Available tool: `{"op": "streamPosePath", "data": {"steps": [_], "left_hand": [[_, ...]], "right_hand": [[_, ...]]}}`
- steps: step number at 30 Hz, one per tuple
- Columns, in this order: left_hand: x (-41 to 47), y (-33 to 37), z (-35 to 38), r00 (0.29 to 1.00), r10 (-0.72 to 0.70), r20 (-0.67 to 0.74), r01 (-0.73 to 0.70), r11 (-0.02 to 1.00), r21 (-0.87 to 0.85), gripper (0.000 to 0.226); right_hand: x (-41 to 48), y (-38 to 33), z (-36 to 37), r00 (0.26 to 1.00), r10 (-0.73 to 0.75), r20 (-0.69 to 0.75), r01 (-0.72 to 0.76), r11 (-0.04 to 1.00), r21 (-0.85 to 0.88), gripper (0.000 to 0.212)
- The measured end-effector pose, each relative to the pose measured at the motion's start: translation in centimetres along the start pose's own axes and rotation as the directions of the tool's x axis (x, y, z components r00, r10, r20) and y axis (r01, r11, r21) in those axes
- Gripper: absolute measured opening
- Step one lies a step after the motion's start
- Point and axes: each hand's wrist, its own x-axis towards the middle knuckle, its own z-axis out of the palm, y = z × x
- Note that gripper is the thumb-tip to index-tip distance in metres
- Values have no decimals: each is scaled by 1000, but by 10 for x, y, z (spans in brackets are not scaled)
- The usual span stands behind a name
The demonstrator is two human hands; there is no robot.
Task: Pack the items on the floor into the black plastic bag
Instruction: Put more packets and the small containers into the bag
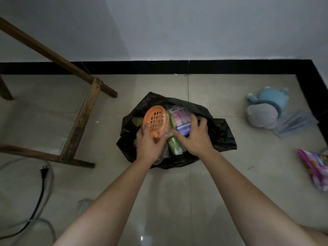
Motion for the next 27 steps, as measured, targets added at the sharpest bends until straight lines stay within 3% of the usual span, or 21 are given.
{"op": "streamPosePath", "data": {"steps": [3,8,11,14,20,27], "left_hand": [[-2,-17,15,989,17,147,-27,998,63,89],[-13,-37,17,977,-22,210,-25,976,218,83],[-17,-28,5,988,31,150,-75,952,297,83],[-18,-15,-10,981,123,151,-172,907,385,79],[-27,43,-18,929,335,161,-369,787,494,70],[-62,146,10,812,528,248,-561,593,578,70]], "right_hand": [[-6,12,10,981,2,194,-1,1000,-6,93],[-18,28,7,977,37,211,-18,996,-93,90],[-25,33,-6,990,68,123,-35,967,-252,97],[-33,32,-32,992,112,51,-85,924,-373,89],[-51,41,-91,959,-71,-273,49,995,-88,52],[-92,105,-158,876,108,-470,-97,994,48,48]]}}
